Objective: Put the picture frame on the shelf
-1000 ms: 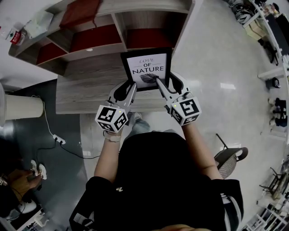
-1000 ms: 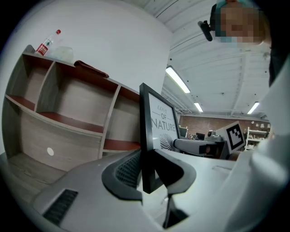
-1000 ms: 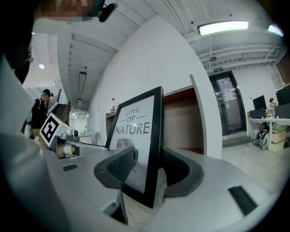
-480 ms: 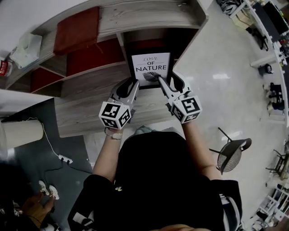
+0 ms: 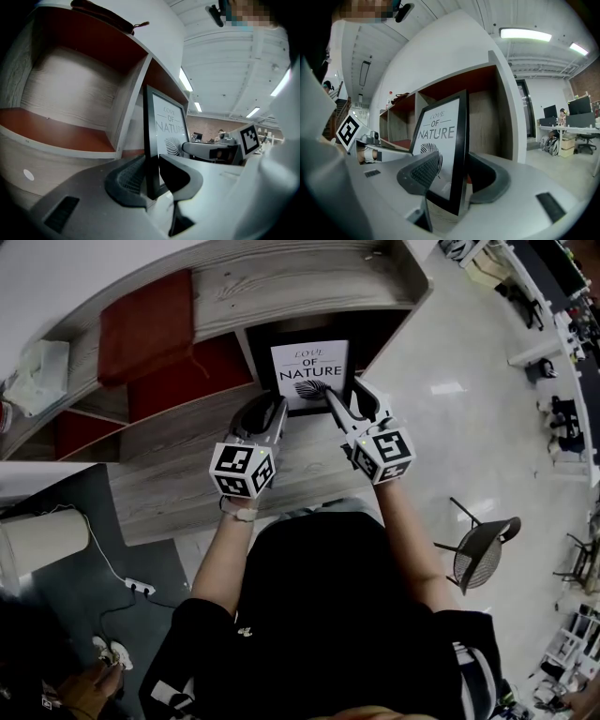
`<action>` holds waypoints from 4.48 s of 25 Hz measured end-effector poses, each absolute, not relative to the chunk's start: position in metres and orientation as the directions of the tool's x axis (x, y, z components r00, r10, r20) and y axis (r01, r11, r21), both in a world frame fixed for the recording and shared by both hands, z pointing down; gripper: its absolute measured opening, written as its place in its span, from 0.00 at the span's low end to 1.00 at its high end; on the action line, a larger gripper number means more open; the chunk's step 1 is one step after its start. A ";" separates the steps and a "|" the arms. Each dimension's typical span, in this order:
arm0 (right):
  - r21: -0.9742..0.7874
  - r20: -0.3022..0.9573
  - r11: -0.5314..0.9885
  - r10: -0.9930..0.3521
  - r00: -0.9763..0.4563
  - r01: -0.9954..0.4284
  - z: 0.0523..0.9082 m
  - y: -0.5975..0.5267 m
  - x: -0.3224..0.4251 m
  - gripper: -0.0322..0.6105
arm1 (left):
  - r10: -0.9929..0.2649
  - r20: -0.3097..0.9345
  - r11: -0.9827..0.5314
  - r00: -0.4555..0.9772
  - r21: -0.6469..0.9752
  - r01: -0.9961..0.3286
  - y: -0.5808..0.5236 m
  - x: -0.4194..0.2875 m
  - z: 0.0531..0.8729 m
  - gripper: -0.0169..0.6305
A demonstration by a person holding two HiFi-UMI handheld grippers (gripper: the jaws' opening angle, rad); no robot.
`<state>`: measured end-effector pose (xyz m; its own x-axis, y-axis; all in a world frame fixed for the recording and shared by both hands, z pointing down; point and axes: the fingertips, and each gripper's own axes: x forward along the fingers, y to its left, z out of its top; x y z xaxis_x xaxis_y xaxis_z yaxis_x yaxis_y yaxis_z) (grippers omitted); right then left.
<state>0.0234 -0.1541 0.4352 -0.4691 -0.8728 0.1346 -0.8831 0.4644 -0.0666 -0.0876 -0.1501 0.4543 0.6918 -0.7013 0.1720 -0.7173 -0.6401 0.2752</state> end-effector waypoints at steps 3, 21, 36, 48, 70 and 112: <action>-0.077 0.146 0.482 -0.861 -0.488 -0.873 0.441 -0.164 0.024 0.33 | -0.719 0.190 -0.614 0.668 0.276 -0.740 -0.157 -0.087 0.459 0.16; -0.160 0.161 0.499 -0.838 -0.522 -0.852 0.465 -0.219 0.042 0.33 | -0.834 0.279 -0.418 0.475 0.241 -0.876 -0.196 -0.070 0.476 0.16; -0.144 0.194 0.429 -0.872 -0.450 -0.892 0.479 -0.236 0.048 0.33 | -0.862 0.311 -0.335 0.400 0.244 -0.910 -0.214 -0.065 0.493 0.16; -0.143 0.204 0.360 -0.901 -0.383 -0.922 0.487 -0.241 0.051 0.34 | -0.869 0.314 -0.316 0.383 0.243 -0.917 -0.215 -0.065 0.499 0.16; -0.170 0.220 0.320 -0.910 -0.352 -0.932 0.484 -0.242 0.050 0.34 | -0.836 0.392 -0.336 0.385 0.189 -0.922 -0.170 -0.056 0.523 0.16; 0.026 0.188 0.312 -0.935 -0.302 -0.950 0.451 -0.276 0.017 0.33 | -0.843 0.375 -0.315 0.387 0.240 -0.918 -0.211 -0.068 0.515 0.14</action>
<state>0.0174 -0.2759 0.4511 -0.3015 -0.9347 0.1882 -0.9499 0.3116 0.0257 -0.0679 -0.2108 0.5150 0.3869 -0.8426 0.3747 -0.9182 -0.3147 0.2404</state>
